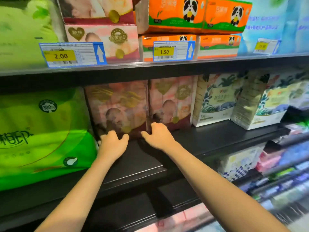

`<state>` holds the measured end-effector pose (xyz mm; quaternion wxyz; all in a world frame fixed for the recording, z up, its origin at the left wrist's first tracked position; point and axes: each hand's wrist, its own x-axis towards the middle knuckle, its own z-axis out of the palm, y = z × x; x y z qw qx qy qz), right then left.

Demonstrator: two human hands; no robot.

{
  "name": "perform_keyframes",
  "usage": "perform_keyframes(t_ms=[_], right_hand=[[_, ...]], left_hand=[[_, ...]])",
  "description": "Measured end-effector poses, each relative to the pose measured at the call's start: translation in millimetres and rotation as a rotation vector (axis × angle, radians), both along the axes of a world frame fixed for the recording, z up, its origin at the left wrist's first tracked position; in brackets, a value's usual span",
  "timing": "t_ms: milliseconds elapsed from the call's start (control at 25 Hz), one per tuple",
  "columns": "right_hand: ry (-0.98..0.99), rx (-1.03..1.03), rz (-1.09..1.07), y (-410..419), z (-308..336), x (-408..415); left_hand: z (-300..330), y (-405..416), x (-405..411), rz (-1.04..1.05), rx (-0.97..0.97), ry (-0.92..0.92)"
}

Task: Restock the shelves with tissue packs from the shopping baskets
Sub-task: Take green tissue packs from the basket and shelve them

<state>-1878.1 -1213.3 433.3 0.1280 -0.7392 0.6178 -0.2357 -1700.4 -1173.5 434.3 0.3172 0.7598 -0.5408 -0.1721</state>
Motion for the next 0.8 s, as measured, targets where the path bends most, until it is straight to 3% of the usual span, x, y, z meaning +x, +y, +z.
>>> perform_keyframes(t_ms=[160, 280, 520, 800], right_hand=[[0.136, -0.188, -0.047, 45, -4, -64], [0.237, -0.283, -0.244, 103, -11, -136], [0.388, -0.199, -0.580, 248, -38, -250], [0.411, -0.107, -0.898, 460, -60, -311]], left_hand=[[-24, 9, 10, -0.037, -0.108, -0.276], [-27, 20, -19, -0.119, -0.268, -0.435], [-12, 73, -151, -0.527, -0.547, -0.423], [-51, 235, -320, -1.000, -0.497, -0.516]])
